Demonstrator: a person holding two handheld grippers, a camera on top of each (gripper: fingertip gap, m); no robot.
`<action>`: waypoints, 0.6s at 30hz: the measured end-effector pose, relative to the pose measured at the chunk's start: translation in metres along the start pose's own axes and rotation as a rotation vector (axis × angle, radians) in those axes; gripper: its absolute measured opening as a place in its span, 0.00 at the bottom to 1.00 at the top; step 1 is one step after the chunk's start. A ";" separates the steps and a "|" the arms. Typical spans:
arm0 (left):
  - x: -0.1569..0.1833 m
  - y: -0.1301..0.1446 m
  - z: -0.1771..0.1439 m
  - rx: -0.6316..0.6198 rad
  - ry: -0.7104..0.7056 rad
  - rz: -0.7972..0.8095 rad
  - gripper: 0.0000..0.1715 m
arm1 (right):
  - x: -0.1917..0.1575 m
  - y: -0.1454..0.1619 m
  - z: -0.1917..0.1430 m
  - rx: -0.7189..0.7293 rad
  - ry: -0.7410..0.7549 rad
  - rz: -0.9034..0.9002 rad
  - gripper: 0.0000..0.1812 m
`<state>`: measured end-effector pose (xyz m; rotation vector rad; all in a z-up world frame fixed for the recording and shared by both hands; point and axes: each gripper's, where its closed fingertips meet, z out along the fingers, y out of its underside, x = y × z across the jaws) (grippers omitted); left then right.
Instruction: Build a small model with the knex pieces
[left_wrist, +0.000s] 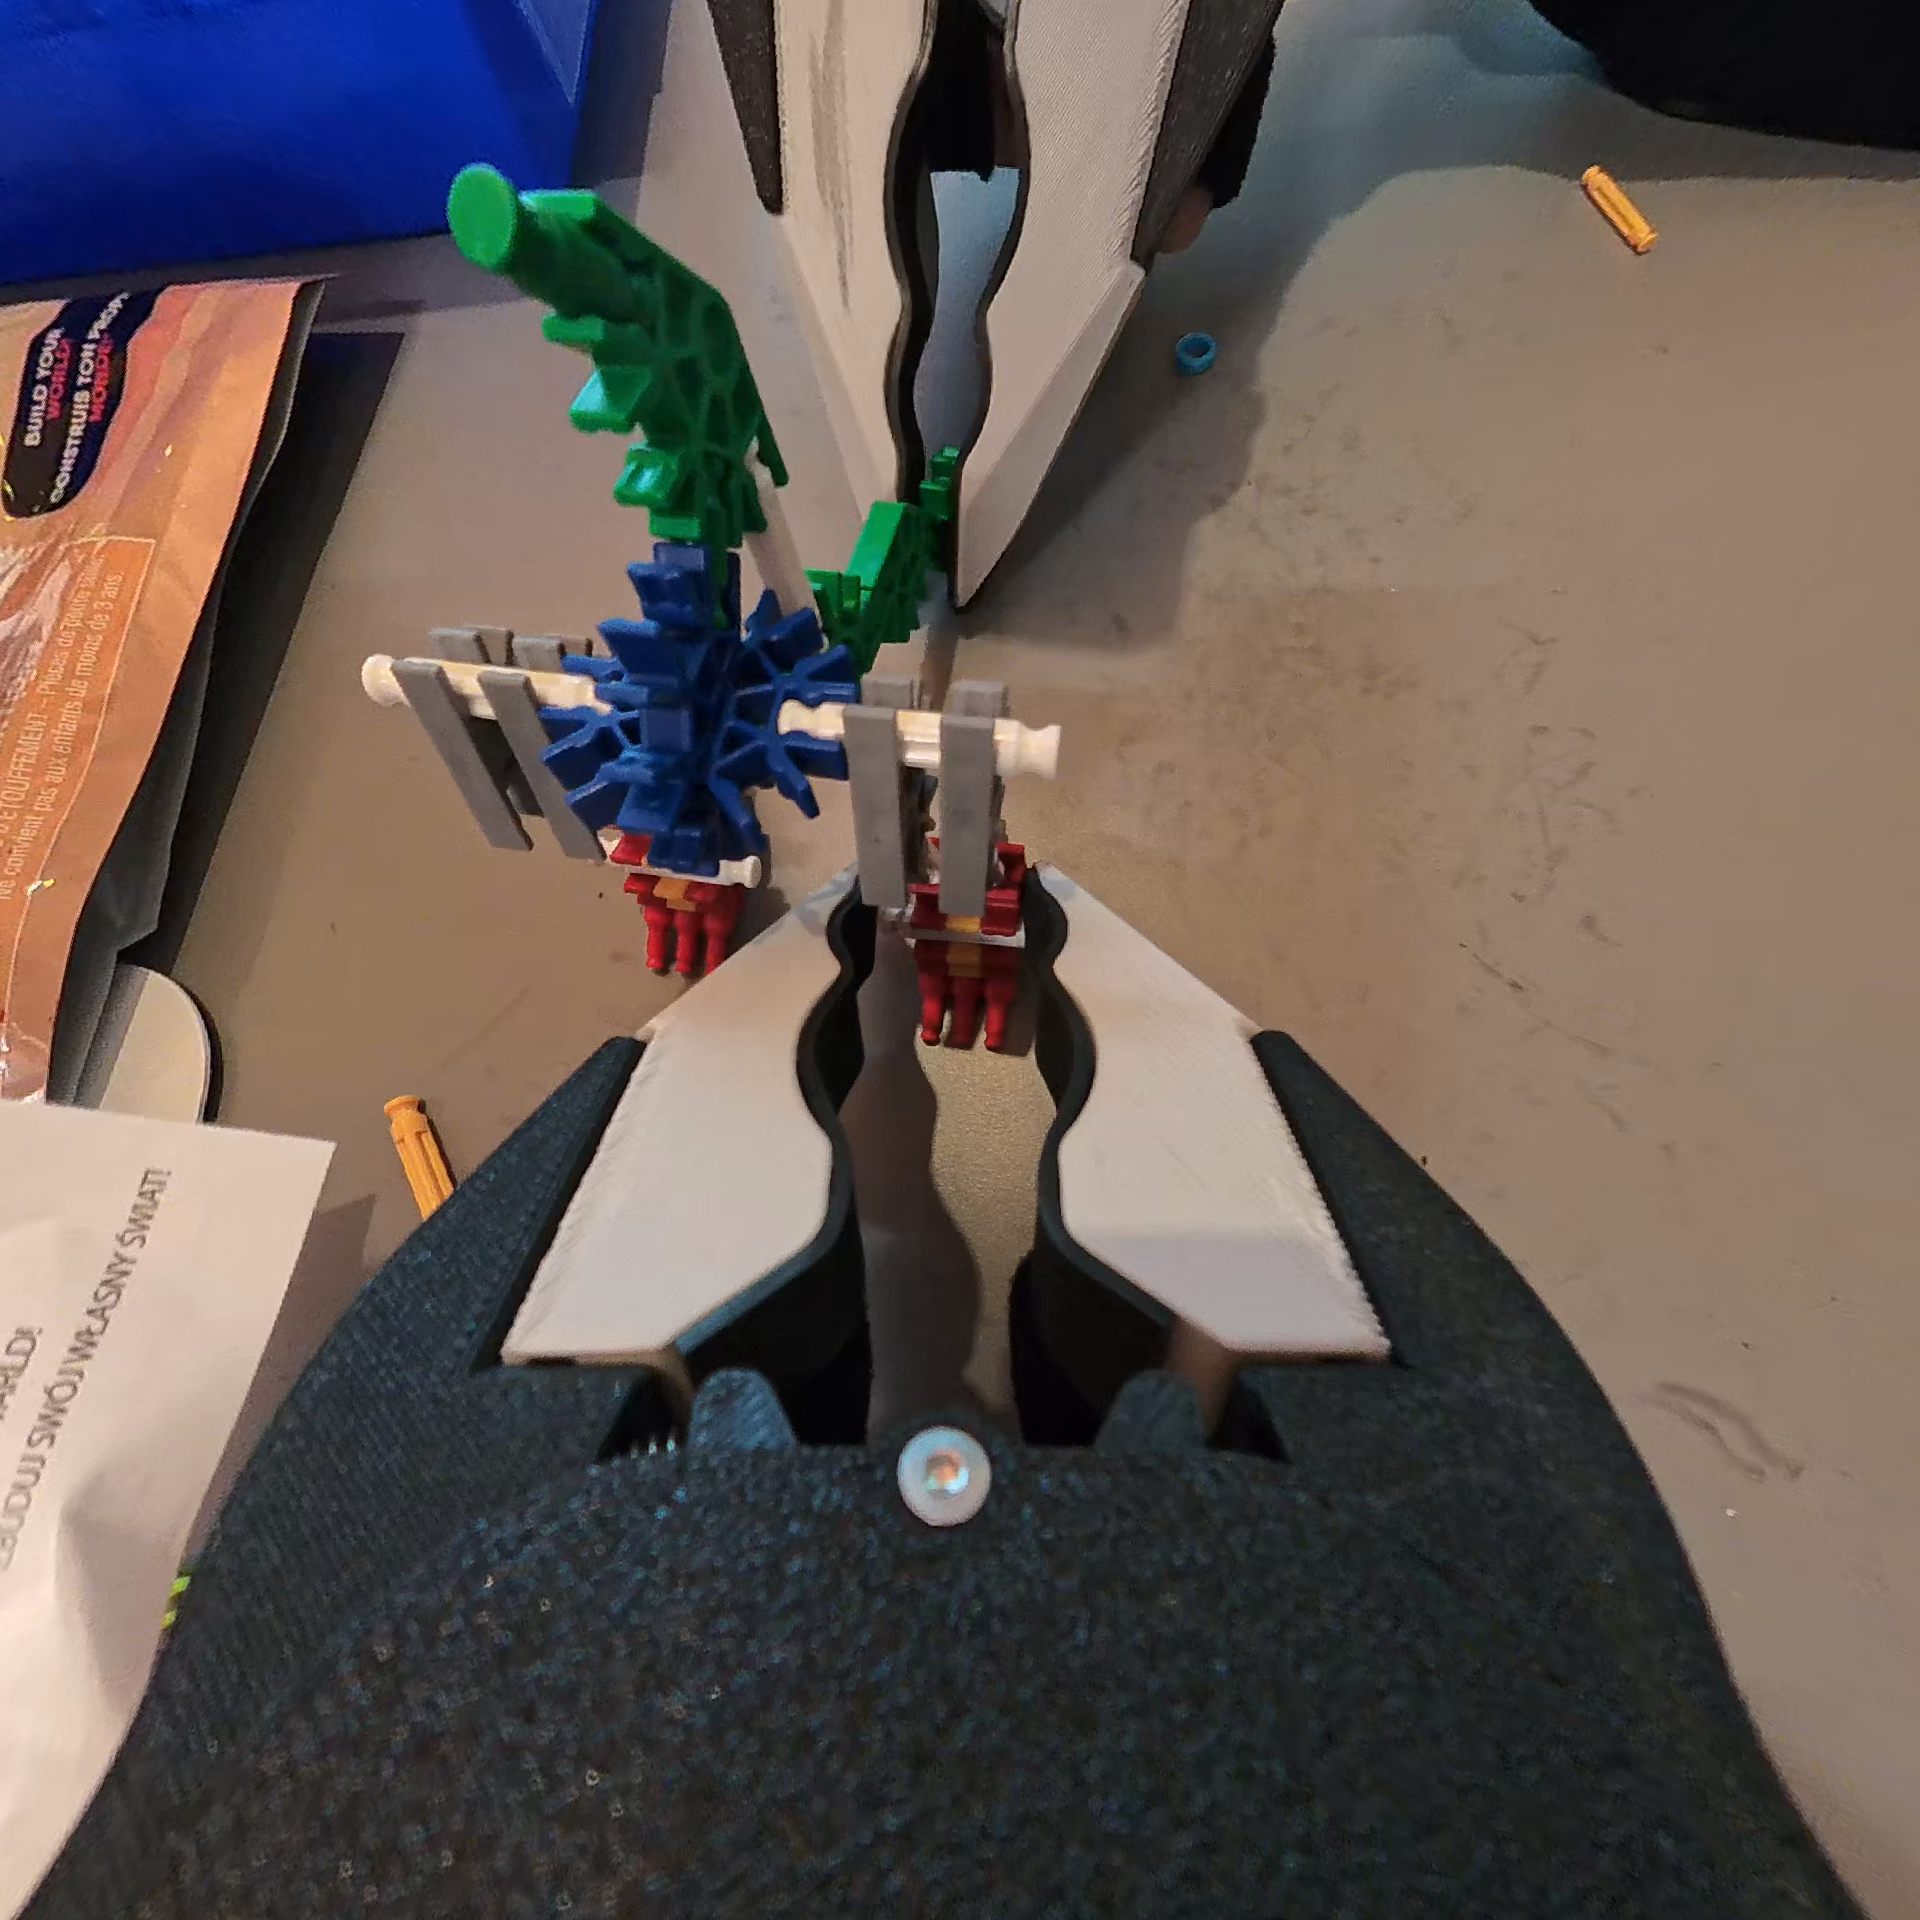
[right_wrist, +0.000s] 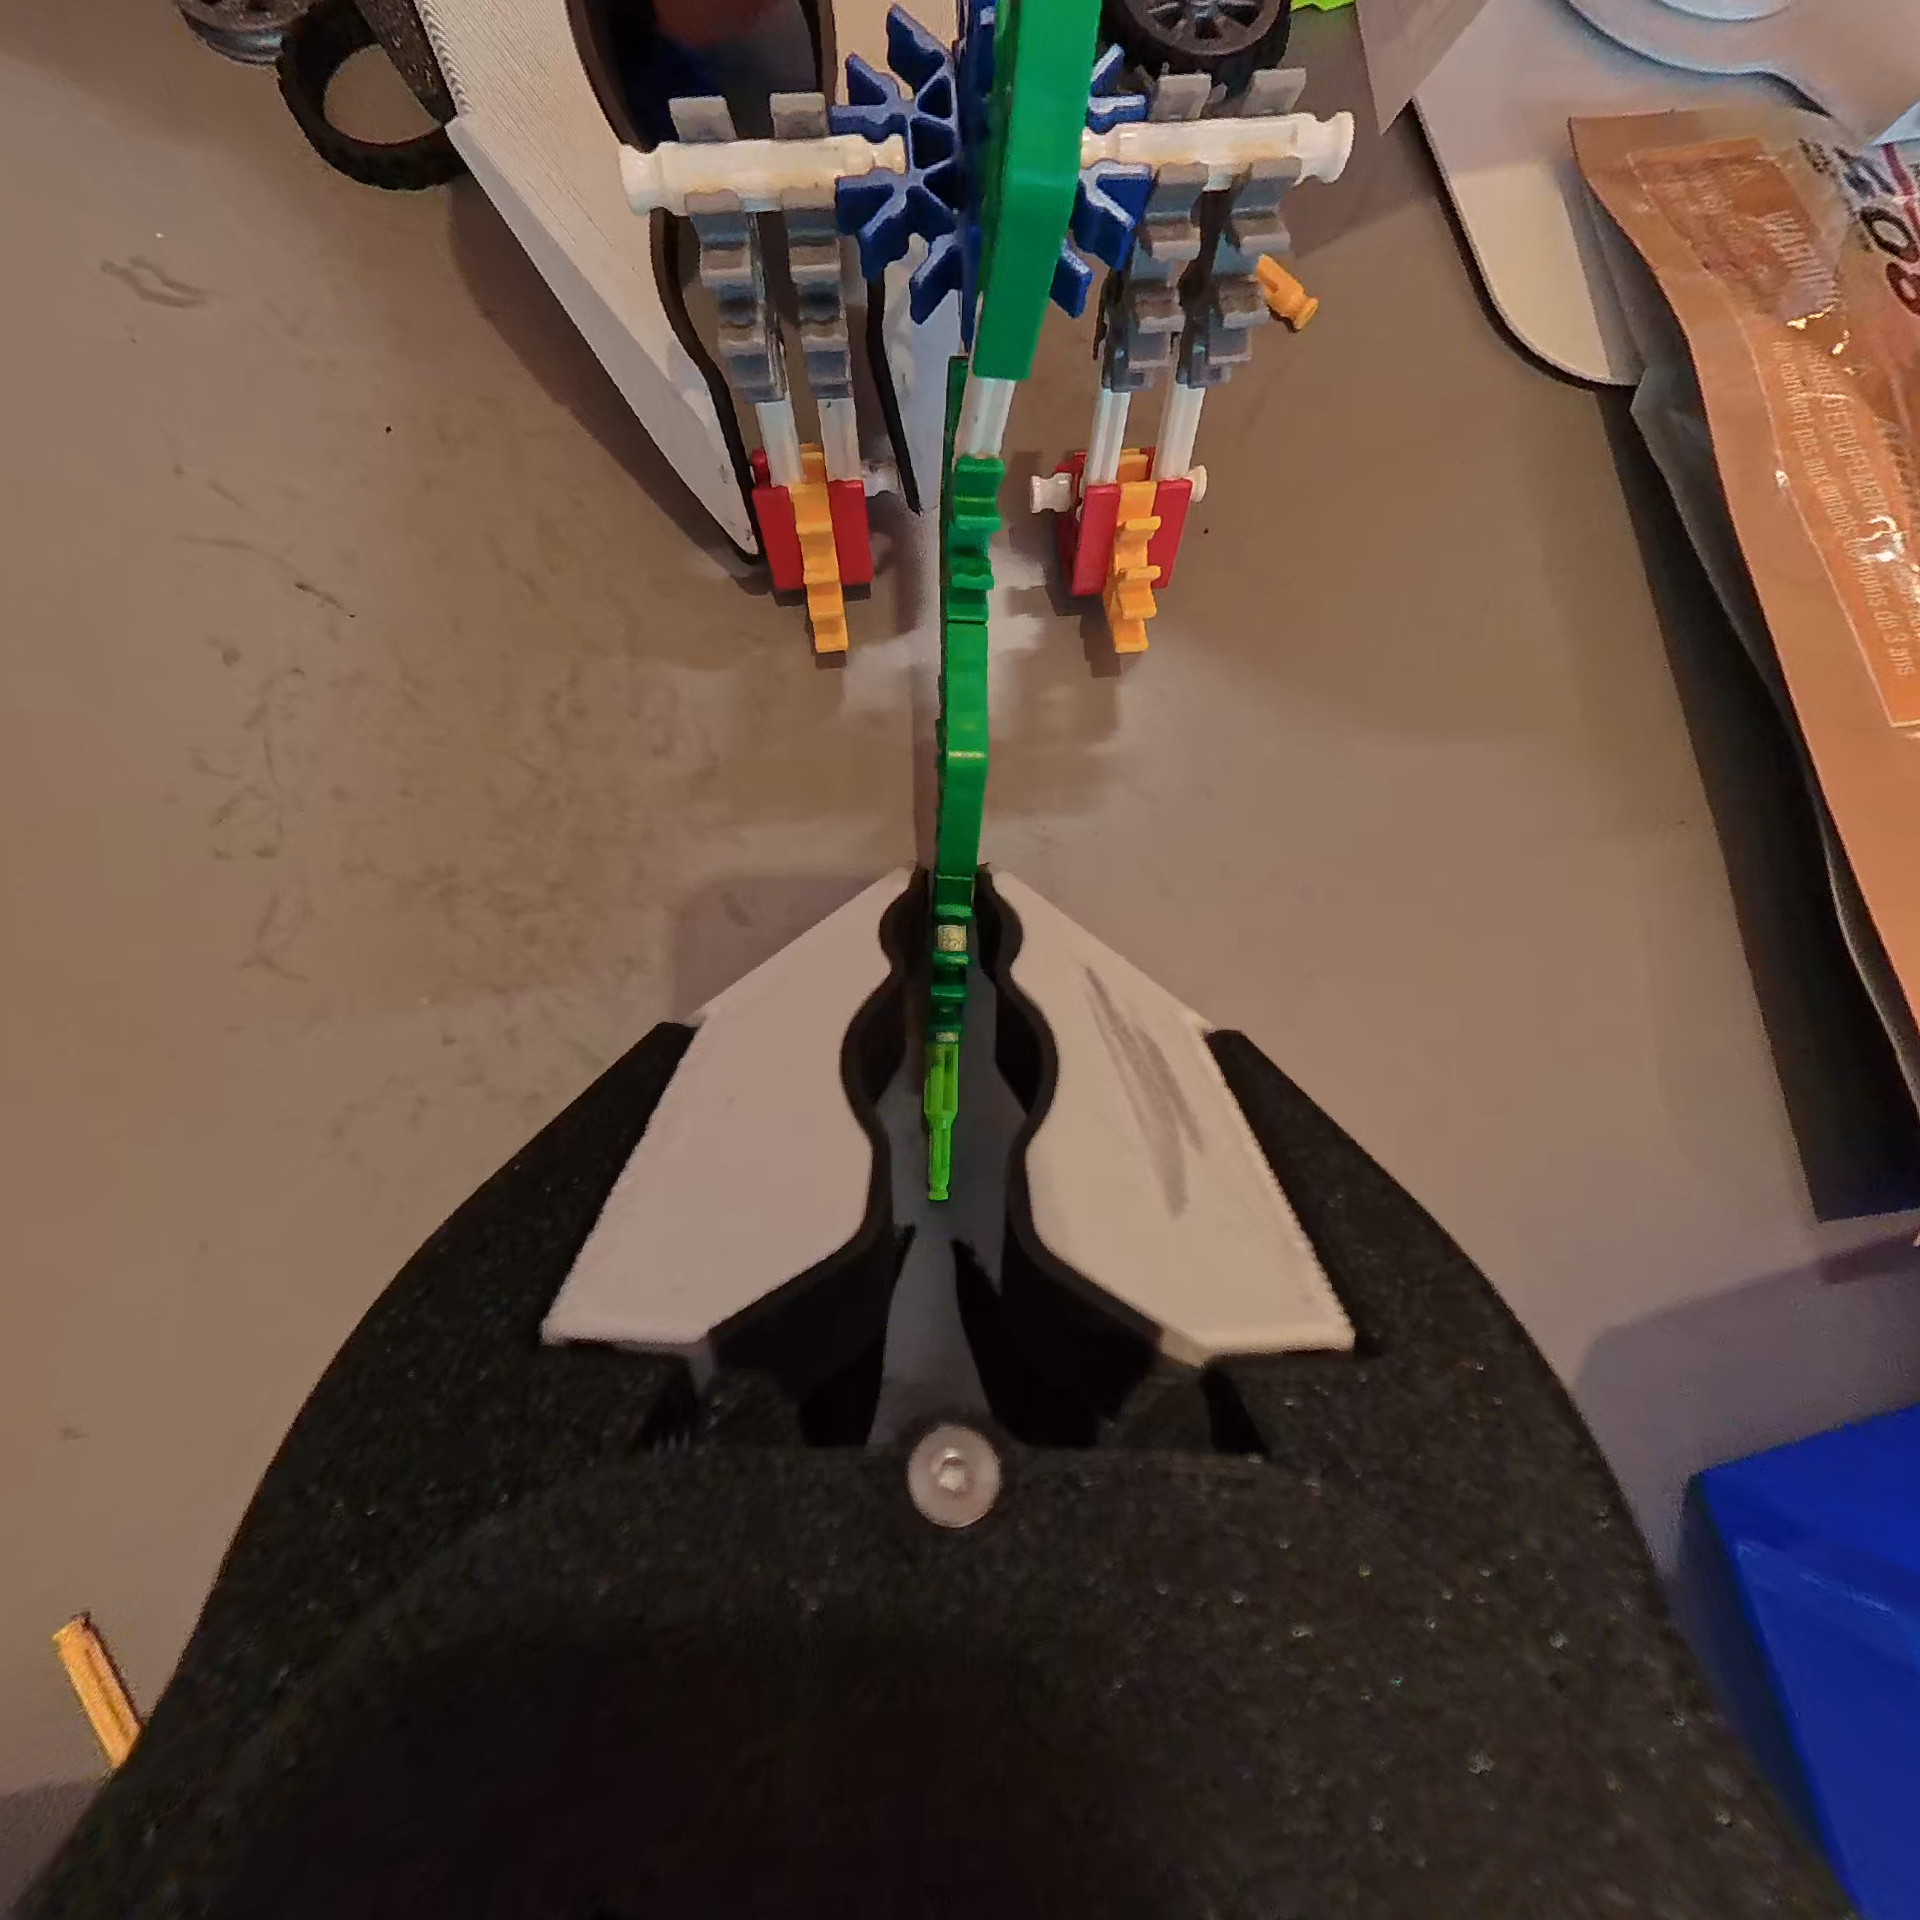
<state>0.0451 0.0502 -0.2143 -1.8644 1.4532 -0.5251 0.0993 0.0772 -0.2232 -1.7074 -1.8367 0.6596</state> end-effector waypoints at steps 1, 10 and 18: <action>0.000 0.000 0.000 0.000 -0.001 0.000 0.16 | 0.000 -0.001 -0.001 0.009 -0.001 0.003 0.08; -0.004 0.004 -0.005 -0.009 -0.027 -0.002 0.22 | 0.019 -0.014 -0.030 0.144 0.077 0.047 0.17; -0.005 0.005 -0.008 -0.011 -0.023 -0.021 0.29 | 0.017 -0.012 -0.032 0.146 0.061 0.053 0.18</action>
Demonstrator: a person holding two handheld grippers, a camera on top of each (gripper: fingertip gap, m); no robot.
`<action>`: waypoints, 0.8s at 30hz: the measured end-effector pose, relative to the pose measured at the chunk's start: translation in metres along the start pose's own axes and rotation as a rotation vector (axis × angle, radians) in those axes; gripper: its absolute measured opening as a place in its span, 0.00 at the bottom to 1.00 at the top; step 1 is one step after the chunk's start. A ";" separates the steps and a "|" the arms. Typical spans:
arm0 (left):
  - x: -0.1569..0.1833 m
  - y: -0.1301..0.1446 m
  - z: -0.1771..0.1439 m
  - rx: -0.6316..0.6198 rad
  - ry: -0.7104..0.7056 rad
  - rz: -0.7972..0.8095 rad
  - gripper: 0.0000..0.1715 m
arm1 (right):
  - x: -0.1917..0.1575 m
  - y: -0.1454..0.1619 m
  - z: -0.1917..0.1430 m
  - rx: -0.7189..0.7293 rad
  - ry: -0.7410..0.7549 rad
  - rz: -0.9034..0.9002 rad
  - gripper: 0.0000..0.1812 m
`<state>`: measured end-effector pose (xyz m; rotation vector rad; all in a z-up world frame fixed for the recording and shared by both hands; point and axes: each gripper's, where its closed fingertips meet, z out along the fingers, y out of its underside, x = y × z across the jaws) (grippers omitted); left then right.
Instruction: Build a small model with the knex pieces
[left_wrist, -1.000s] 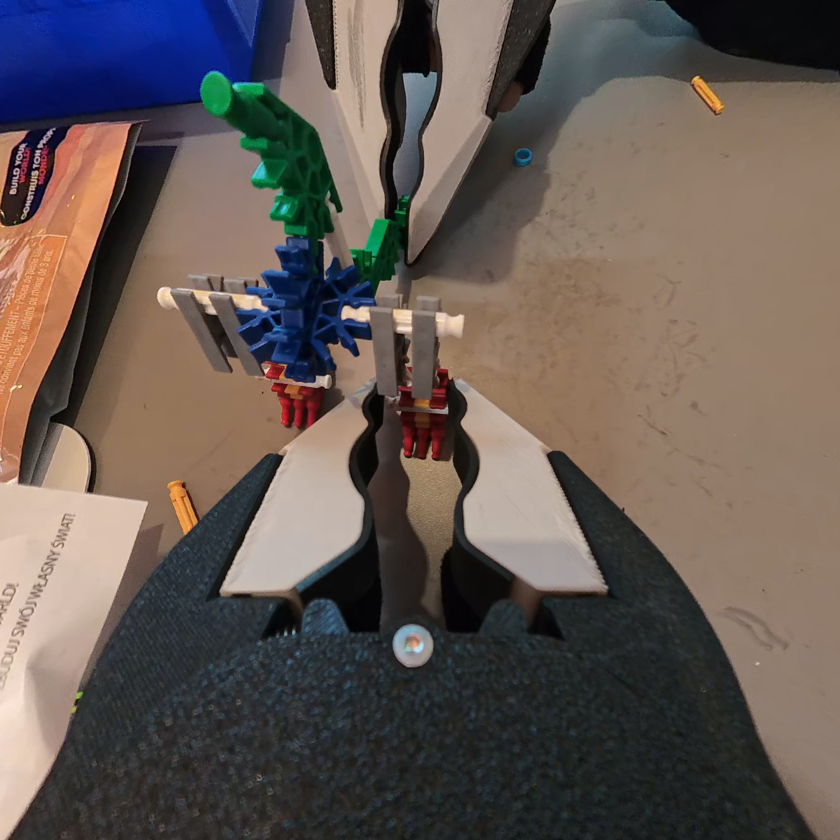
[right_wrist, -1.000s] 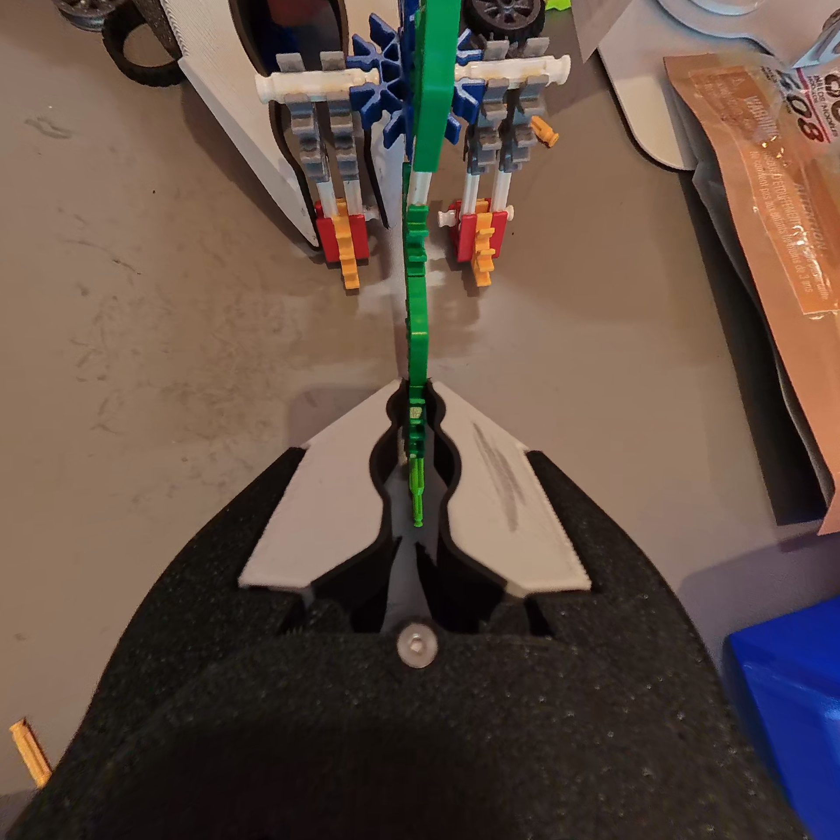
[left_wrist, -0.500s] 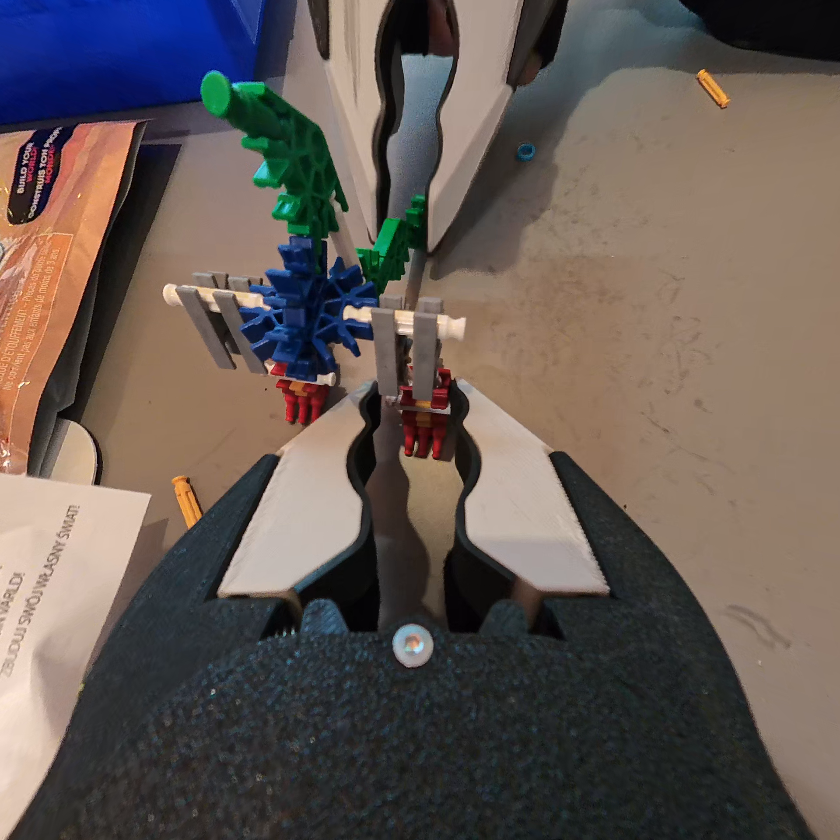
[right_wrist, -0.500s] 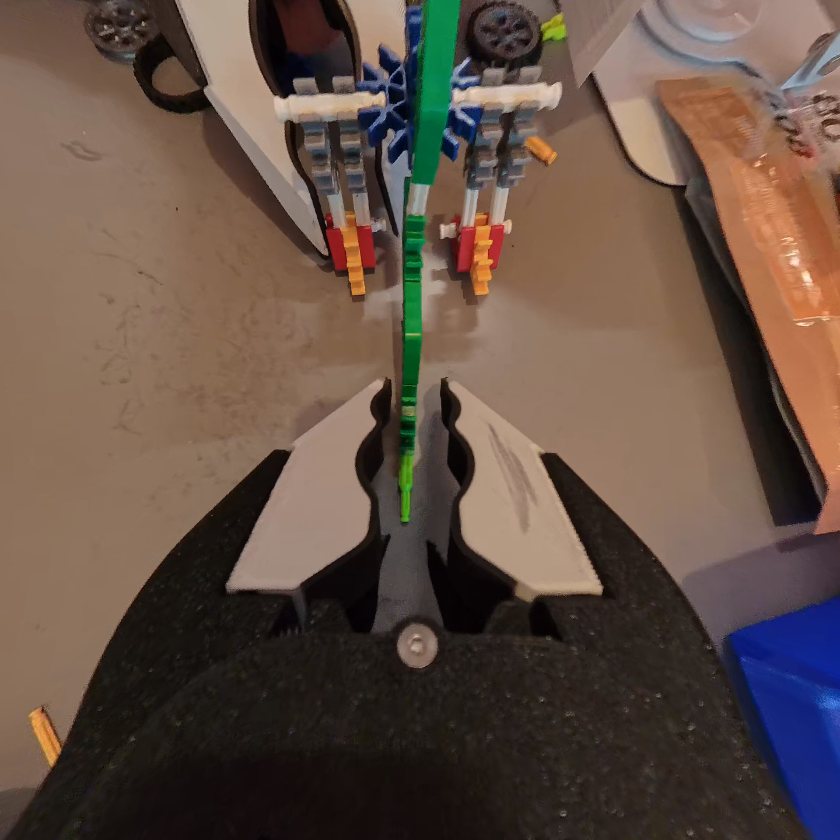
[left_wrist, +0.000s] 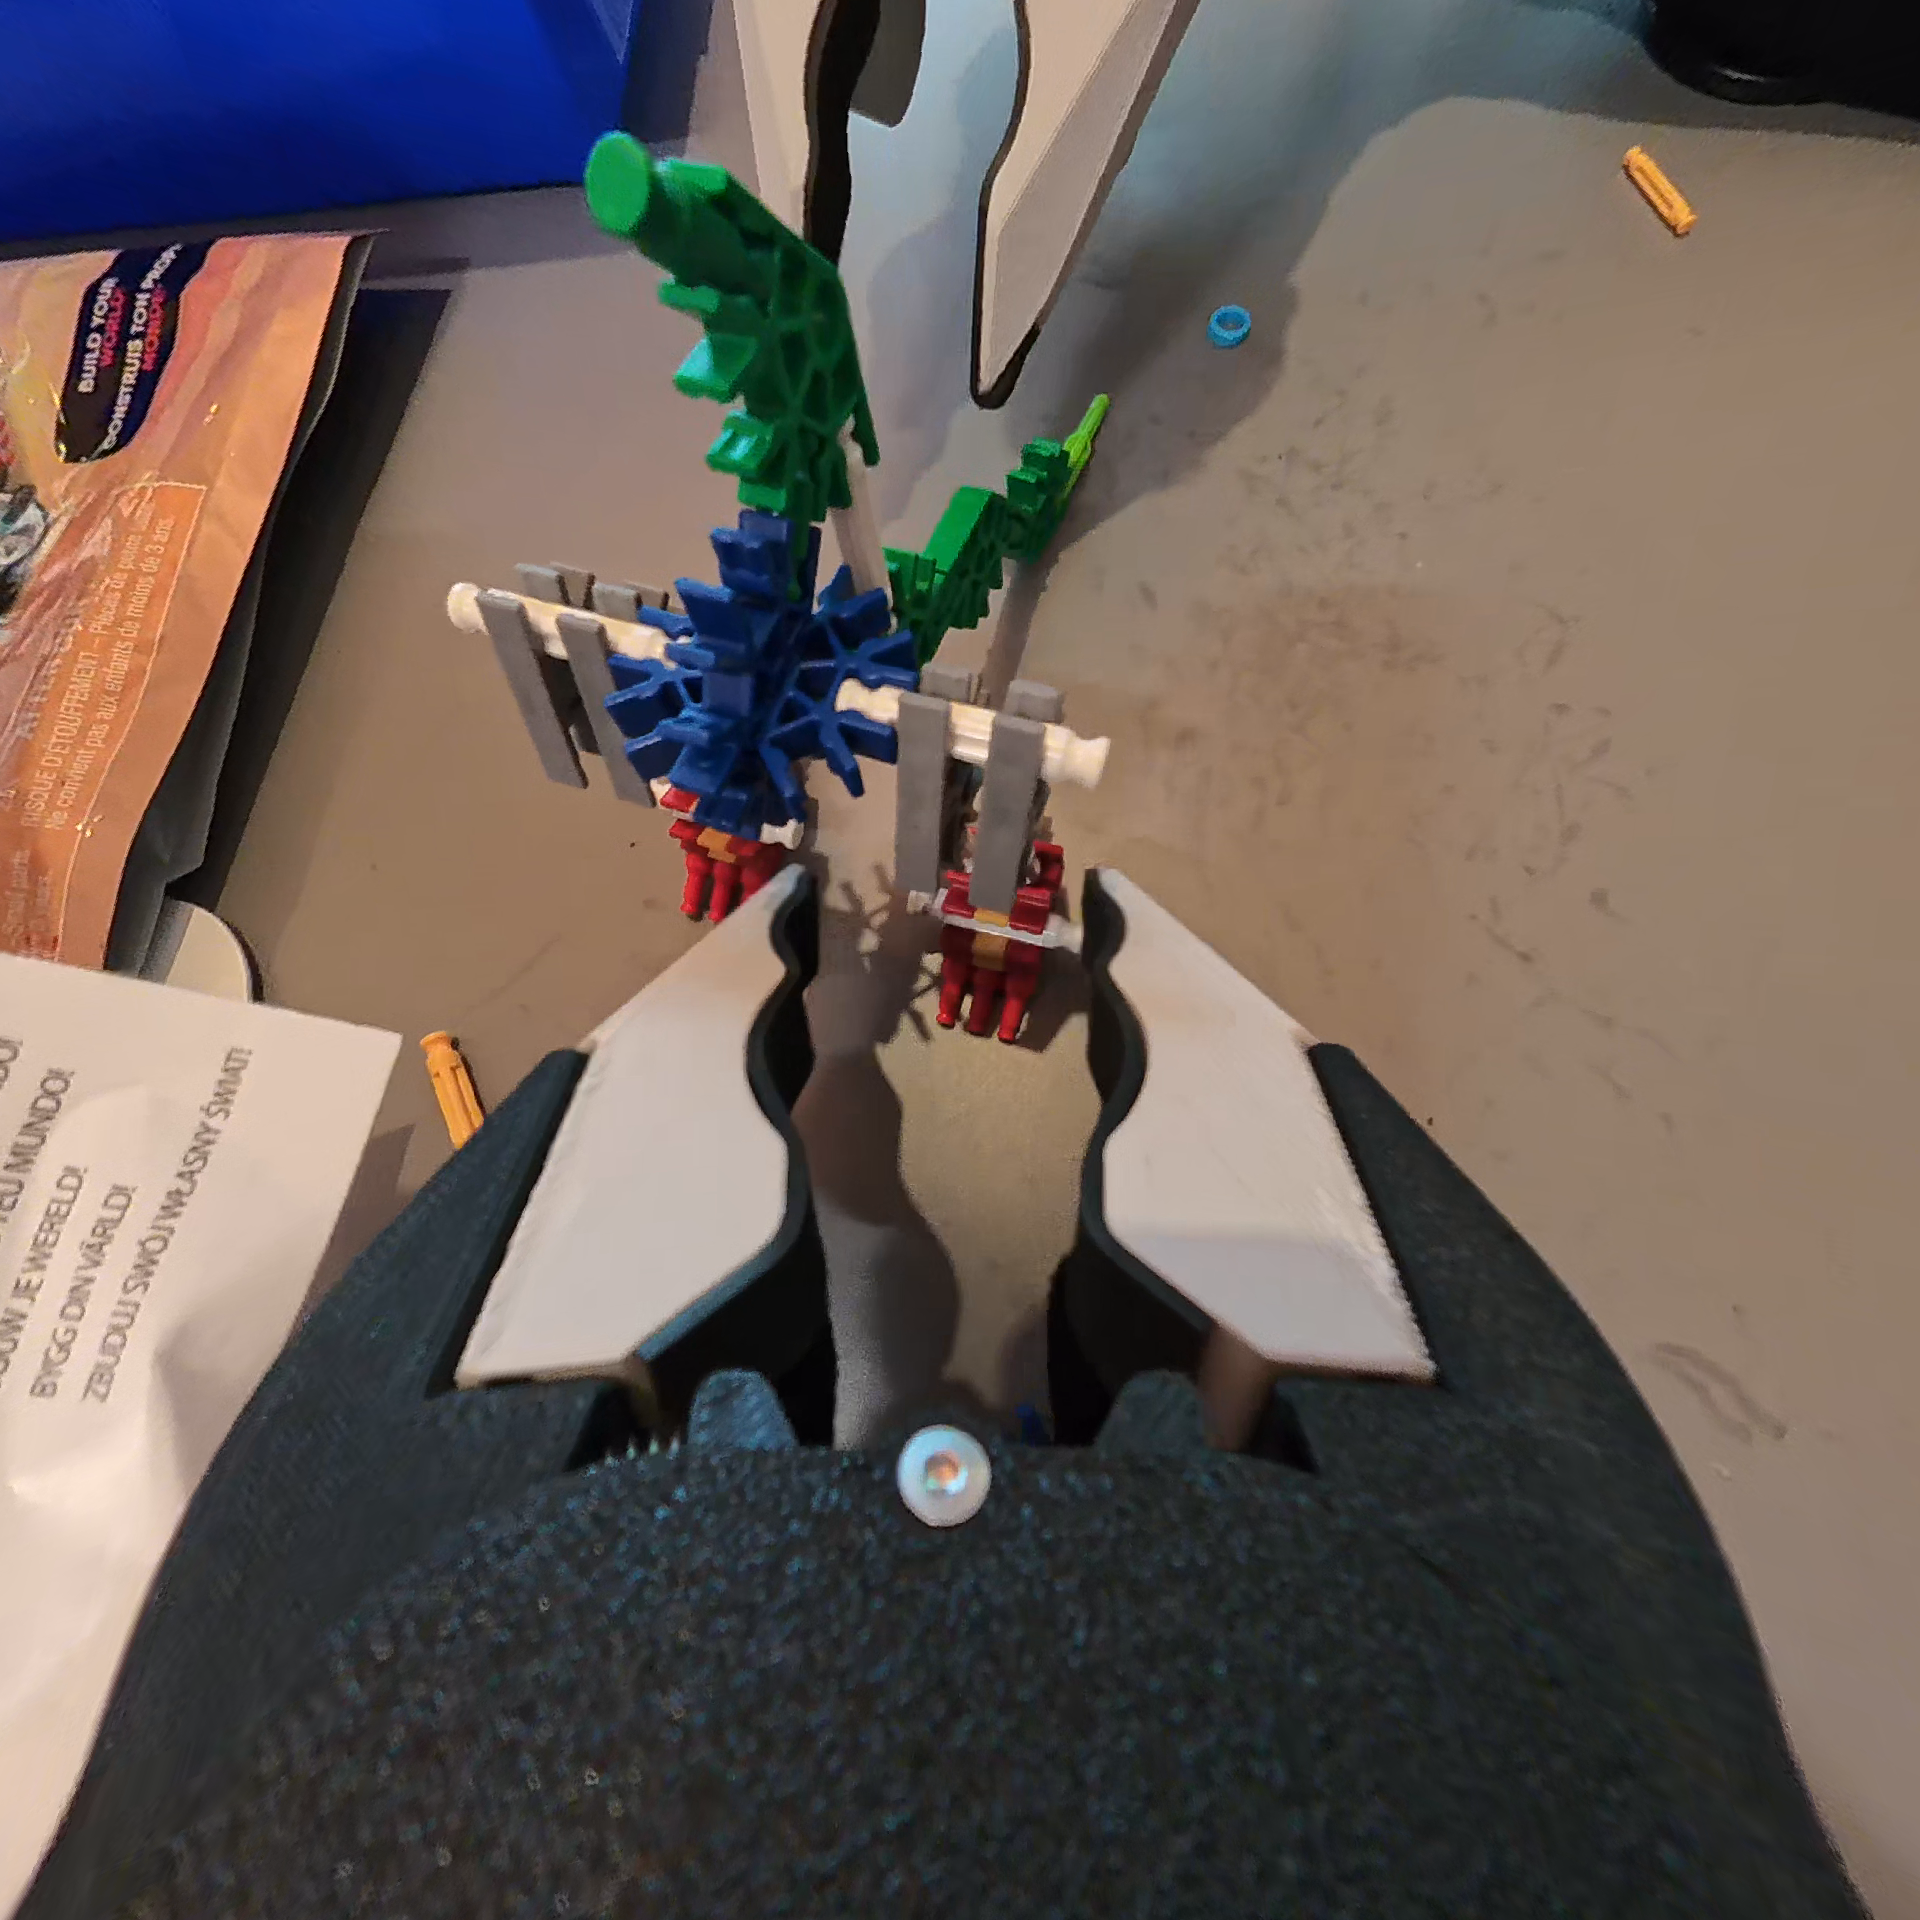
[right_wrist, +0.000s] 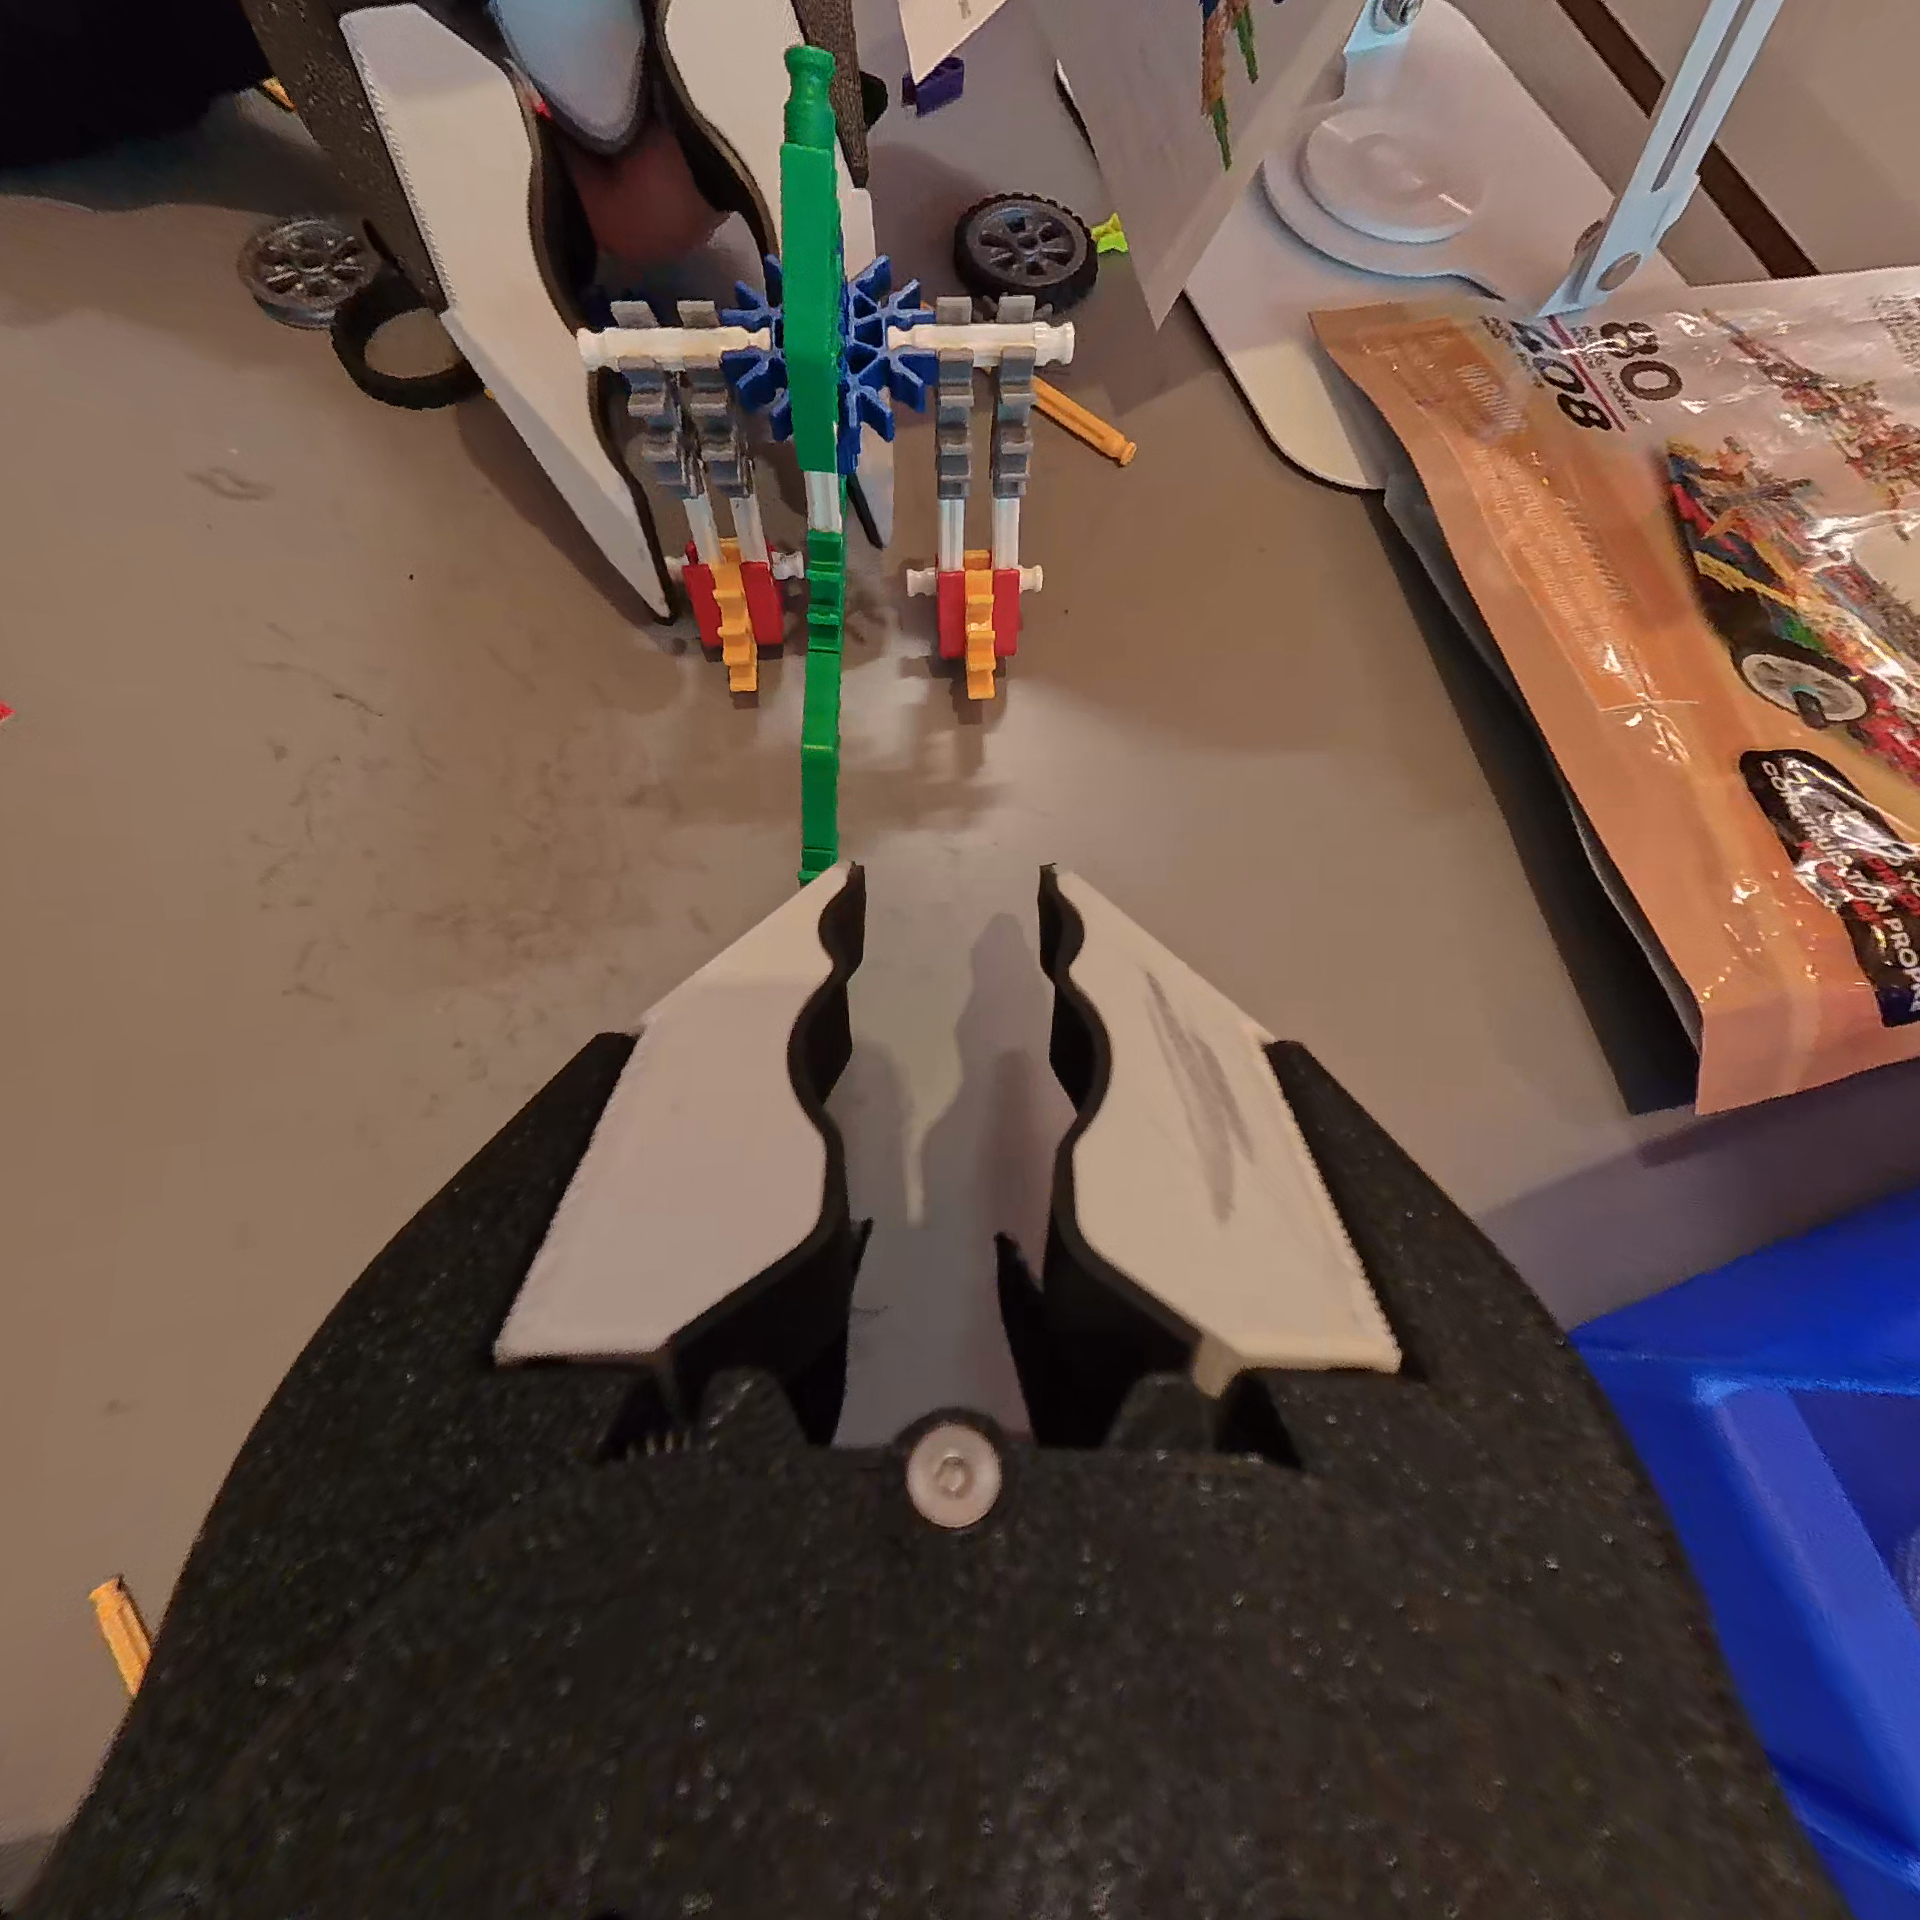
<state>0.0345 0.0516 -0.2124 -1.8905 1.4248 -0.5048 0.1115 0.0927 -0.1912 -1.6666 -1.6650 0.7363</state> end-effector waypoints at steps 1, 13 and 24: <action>0.000 -0.001 -0.001 0.003 0.003 -0.005 0.31 | 0.001 0.000 -0.001 0.001 0.003 0.003 0.18; -0.001 0.003 -0.007 -0.011 0.001 0.003 0.32 | -0.005 0.004 0.000 -0.016 -0.031 0.005 0.18; 0.004 0.002 -0.002 -0.011 0.015 0.019 0.26 | -0.031 0.013 0.023 -0.110 -0.127 -0.047 0.17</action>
